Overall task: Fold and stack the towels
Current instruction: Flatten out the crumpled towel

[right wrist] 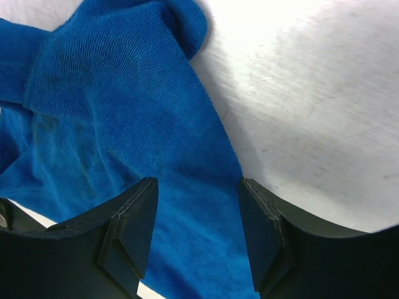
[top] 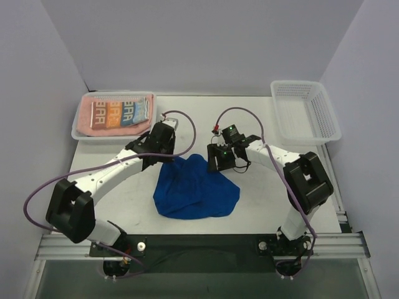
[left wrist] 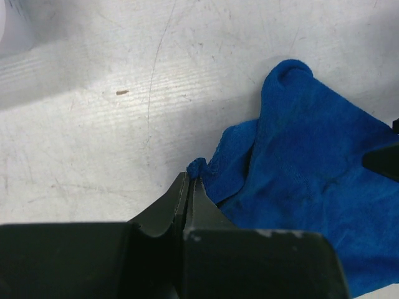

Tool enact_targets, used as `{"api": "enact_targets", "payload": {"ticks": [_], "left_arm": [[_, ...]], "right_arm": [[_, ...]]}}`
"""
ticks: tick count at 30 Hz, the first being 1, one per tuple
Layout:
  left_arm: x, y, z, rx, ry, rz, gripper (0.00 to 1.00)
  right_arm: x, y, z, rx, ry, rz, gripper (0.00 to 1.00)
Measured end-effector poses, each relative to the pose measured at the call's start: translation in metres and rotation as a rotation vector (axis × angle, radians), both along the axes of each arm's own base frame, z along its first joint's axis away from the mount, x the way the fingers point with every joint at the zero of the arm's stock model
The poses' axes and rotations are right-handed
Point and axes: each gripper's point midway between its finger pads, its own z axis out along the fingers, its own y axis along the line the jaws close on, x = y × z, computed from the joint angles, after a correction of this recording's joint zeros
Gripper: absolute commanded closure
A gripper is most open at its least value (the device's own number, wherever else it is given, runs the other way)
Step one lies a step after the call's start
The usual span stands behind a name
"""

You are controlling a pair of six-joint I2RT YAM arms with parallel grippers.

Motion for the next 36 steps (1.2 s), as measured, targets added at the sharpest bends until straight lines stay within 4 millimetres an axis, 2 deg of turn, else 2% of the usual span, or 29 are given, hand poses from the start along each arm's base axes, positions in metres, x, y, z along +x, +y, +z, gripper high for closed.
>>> {"api": "enact_targets", "payload": {"ticks": [2,5,6,8,11,13,18,22,25,28,29,30,32,33,36], "left_arm": [[-0.007,0.005,-0.003,0.002,0.012,0.008,1.0],[-0.017,0.013,-0.007,0.004,0.021,0.022,1.0],[-0.02,0.016,-0.008,0.005,0.025,0.026,1.0],[-0.023,0.024,-0.01,0.004,0.031,0.044,1.0],[-0.024,0.04,-0.014,0.0,0.039,0.095,1.0],[-0.024,0.055,-0.018,-0.002,0.051,0.14,1.0],[-0.024,0.09,-0.025,-0.015,0.069,0.258,1.0],[-0.029,0.102,-0.036,-0.034,0.101,0.309,1.0],[-0.035,0.111,-0.048,-0.055,0.134,0.348,1.0],[-0.041,0.12,-0.058,-0.077,0.164,0.391,1.0],[-0.042,0.122,-0.059,-0.089,0.167,0.404,1.0],[-0.042,0.124,-0.059,-0.098,0.169,0.413,1.0],[-0.042,0.125,-0.058,-0.118,0.165,0.421,1.0],[-0.041,0.125,-0.057,-0.126,0.162,0.422,1.0],[-0.039,0.12,-0.055,-0.154,0.159,0.405,1.0]], "right_arm": [[-0.004,0.005,-0.008,-0.009,0.01,0.022,0.49],[-0.009,0.01,-0.016,-0.027,0.007,0.049,0.59],[-0.011,0.009,-0.018,-0.035,0.006,0.054,0.8],[-0.017,0.008,-0.024,-0.048,0.004,0.074,0.99],[-0.029,-0.001,-0.031,-0.074,0.013,0.073,1.0],[-0.039,-0.011,-0.029,-0.089,0.01,0.067,1.0],[-0.063,-0.03,0.002,-0.062,-0.048,0.059,1.0],[-0.091,-0.045,0.013,-0.032,-0.061,0.036,1.0],[-0.116,-0.065,0.019,-0.016,-0.064,-0.038,1.0],[-0.126,-0.085,0.035,0.006,-0.105,-0.163,1.0],[-0.127,-0.09,0.042,0.015,-0.119,-0.207,0.97],[-0.127,-0.094,0.045,0.019,-0.127,-0.247,0.8],[-0.13,-0.105,0.048,0.007,-0.125,-0.326,0.63],[-0.132,-0.109,0.047,-0.007,-0.115,-0.343,0.51],[-0.135,-0.115,0.041,-0.061,-0.093,-0.339,0.44]]}}
